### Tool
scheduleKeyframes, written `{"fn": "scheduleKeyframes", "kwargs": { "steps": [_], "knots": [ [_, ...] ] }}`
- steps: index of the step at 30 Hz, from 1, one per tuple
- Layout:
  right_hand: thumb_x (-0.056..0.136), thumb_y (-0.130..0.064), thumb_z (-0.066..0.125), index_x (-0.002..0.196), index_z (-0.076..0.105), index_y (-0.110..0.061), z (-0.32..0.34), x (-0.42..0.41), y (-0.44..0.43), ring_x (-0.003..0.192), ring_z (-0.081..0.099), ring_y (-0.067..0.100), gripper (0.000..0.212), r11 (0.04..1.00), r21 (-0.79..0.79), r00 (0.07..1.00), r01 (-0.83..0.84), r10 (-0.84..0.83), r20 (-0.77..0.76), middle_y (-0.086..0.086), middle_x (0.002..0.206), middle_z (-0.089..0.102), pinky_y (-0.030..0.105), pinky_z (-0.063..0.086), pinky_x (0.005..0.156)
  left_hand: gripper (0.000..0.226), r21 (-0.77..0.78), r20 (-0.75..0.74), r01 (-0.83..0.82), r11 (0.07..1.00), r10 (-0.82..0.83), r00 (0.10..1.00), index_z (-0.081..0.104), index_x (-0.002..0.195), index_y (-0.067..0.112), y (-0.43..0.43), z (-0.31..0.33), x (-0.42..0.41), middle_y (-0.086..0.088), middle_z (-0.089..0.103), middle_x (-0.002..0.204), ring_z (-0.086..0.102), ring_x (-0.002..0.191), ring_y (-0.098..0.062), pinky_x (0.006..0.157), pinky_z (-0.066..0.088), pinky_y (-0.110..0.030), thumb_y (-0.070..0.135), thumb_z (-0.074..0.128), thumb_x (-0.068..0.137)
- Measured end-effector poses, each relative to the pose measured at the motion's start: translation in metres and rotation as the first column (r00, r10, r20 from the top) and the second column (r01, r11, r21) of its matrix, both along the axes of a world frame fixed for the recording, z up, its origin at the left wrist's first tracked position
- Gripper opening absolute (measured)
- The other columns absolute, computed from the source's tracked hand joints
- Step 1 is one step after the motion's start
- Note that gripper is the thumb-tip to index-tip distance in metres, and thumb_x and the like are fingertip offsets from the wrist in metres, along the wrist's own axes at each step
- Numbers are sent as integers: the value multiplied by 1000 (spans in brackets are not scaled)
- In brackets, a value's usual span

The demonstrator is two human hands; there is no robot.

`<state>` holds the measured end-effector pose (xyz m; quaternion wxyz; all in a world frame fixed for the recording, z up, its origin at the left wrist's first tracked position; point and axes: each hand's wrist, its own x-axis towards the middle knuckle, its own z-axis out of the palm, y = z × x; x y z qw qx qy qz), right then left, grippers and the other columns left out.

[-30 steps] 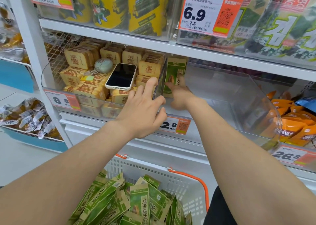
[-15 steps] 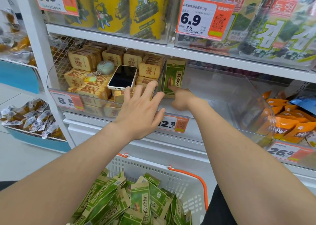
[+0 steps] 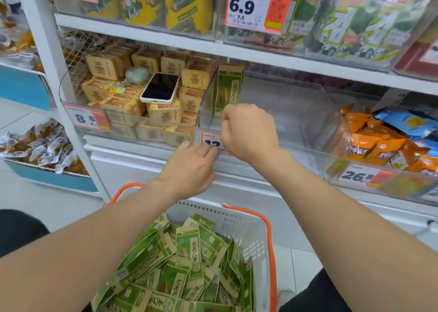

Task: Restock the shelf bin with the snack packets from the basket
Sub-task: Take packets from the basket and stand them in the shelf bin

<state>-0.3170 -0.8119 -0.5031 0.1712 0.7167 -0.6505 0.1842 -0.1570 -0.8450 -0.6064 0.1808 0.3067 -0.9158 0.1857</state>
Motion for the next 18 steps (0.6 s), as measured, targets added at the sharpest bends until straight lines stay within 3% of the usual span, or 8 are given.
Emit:
{"fn": "scheduleKeyframes", "kwargs": {
  "steps": [2, 5, 8, 11, 14, 15, 17, 18],
  "knots": [
    [91, -20, 50, 94, 62, -17, -14, 4, 21, 84, 63, 39, 13, 987, 138, 992, -80, 92, -86, 8, 93, 69, 36, 36, 60, 25, 223, 293, -33, 974, -35, 956, 54, 112, 14, 16, -21, 0, -8, 69, 96, 69, 86, -33, 80, 40, -42, 30, 49, 94],
    [94, -23, 51, 105, 64, -19, -43, 11, 47, 93, 67, 37, 17, 921, 376, 955, -103, 198, -222, 7, 100, 69, 36, 36, 64, 31, 417, 631, -162, 895, -157, 760, 58, 128, 17, 47, -48, -1, -10, 69, 124, 68, 109, -32, 99, 42, -44, 27, 43, 103],
    [97, -18, 53, 102, 62, -17, -75, 18, 70, 87, 65, 34, 10, 822, 568, 918, -40, 255, -304, 4, 88, 55, 38, 36, 63, 36, 507, 707, -199, 839, -273, 652, 57, 138, 16, 69, -82, 3, -11, 65, 132, 67, 112, -33, 83, 49, -42, 13, 48, 103],
    [98, -16, 56, 105, 65, -17, -104, 25, 90, 87, 65, 30, 12, 739, 674, 879, -5, 325, -349, 5, 101, 65, 37, 39, 63, 56, 551, 737, -240, 799, -331, 589, 44, 153, 17, 87, -109, 12, -12, 55, 146, 65, 117, -36, 79, 54, -44, 2, 57, 100],
    [94, -10, 57, 97, 63, -18, -129, 34, 106, 78, 61, 26, 10, 632, 775, 861, 2, 394, -323, 5, 105, 67, 36, 47, 63, 96, 592, 766, -314, 742, -398, 505, 19, 166, 37, 105, -119, 16, -10, 24, 170, 58, 129, -40, 80, 56, -42, -5, 65, 93],
    [94, -9, 57, 99, 64, -17, -136, 36, 111, 72, 57, 23, 11, 591, 807, 865, 14, 397, -306, 5, 105, 66, 35, 47, 61, 98, 613, 769, -367, 700, -420, 483, 17, 166, 41, 110, -120, 16, -9, 10, 174, 56, 133, -42, 82, 57, -41, -5, 64, 93],
    [95, -11, 58, 105, 65, -16, -147, 39, 118, 66, 51, 19, 14, 517, 855, 871, 38, 403, -282, 5, 104, 62, 33, 42, 53, 78, 643, 761, -438, 628, -460, 457, 36, 161, 34, 119, -122, 15, -12, 0, 174, 53, 134, -44, 89, 56, -42, 3, 60, 94],
    [96, -11, 58, 107, 66, -15, -152, 40, 120, 64, 50, 18, 15, 494, 868, 869, 46, 409, -279, 4, 100, 60, 32, 39, 50, 59, 656, 752, -443, 611, -476, 456, 54, 151, 25, 122, -123, 14, -16, 7, 170, 52, 131, -43, 93, 56, -46, 10, 60, 94]
  ]
}}
